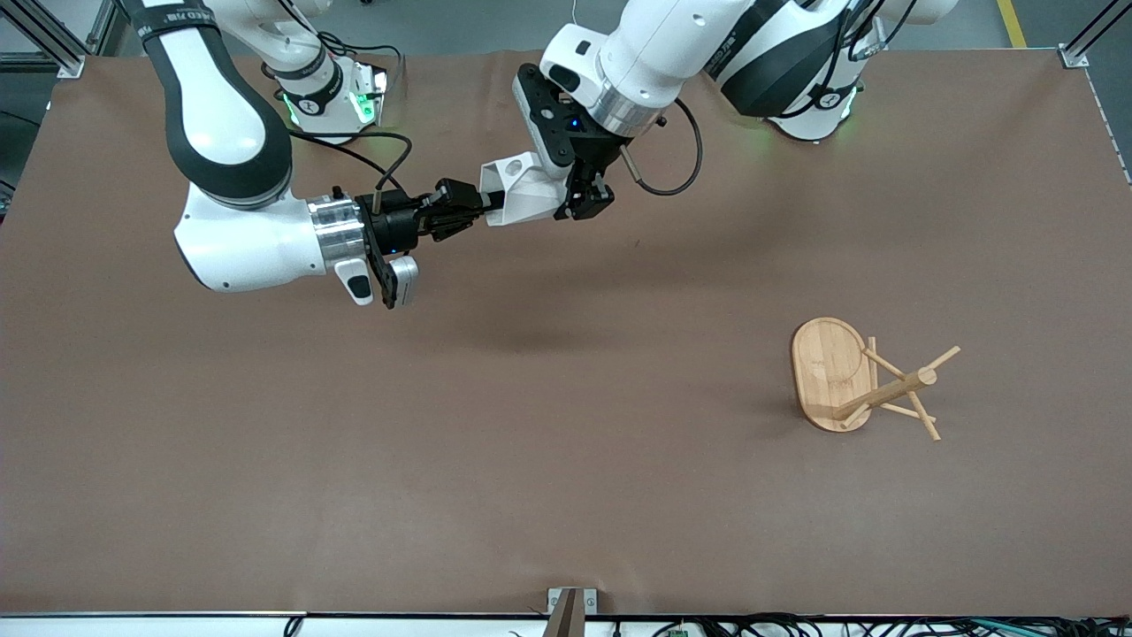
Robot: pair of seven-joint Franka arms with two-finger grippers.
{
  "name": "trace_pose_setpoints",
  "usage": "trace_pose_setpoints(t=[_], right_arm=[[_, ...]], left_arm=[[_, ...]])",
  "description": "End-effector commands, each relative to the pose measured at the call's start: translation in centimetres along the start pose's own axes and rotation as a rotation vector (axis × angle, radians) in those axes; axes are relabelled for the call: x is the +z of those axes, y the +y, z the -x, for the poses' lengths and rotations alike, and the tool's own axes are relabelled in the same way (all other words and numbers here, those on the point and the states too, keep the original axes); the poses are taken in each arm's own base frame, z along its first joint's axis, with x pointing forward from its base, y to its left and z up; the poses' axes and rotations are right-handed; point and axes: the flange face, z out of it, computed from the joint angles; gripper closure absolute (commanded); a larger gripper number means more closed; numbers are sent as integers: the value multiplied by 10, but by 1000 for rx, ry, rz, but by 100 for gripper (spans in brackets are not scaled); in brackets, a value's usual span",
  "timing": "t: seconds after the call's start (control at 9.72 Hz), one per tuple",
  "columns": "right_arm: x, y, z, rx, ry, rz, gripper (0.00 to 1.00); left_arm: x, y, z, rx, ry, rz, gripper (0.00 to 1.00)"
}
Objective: Hang cup on rack
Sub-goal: 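Release the cup from the right gripper and withdraw it while the left gripper holds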
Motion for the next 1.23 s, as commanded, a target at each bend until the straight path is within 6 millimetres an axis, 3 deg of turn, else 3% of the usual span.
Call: trace_pose_setpoints(t=[0.0, 0.21, 0.41, 0.51, 0.82, 0.93, 1.13], right_arm=[[-6, -13, 3, 5, 21, -30, 2], [-27, -24, 2, -10, 32, -32, 0], [-80, -17, 7, -13, 113, 33, 0], [-108, -11, 15, -15, 136, 118, 0], [-215, 13, 59, 31, 193, 361, 0], [-242, 14, 74, 35, 215, 480, 0], [-294, -4, 99, 33, 231, 798, 0]], left_arm=[[13, 0, 3, 2, -22, 11, 73], [7, -5, 5, -8, -20, 2, 74], [7, -10, 9, -27, -38, 7, 74], [3, -22, 14, -100, -40, -2, 74], [-3, -57, 34, -280, -89, -46, 74], [-1, -59, 39, -351, -123, -63, 74], [2, -70, 48, -556, -170, -145, 74]])
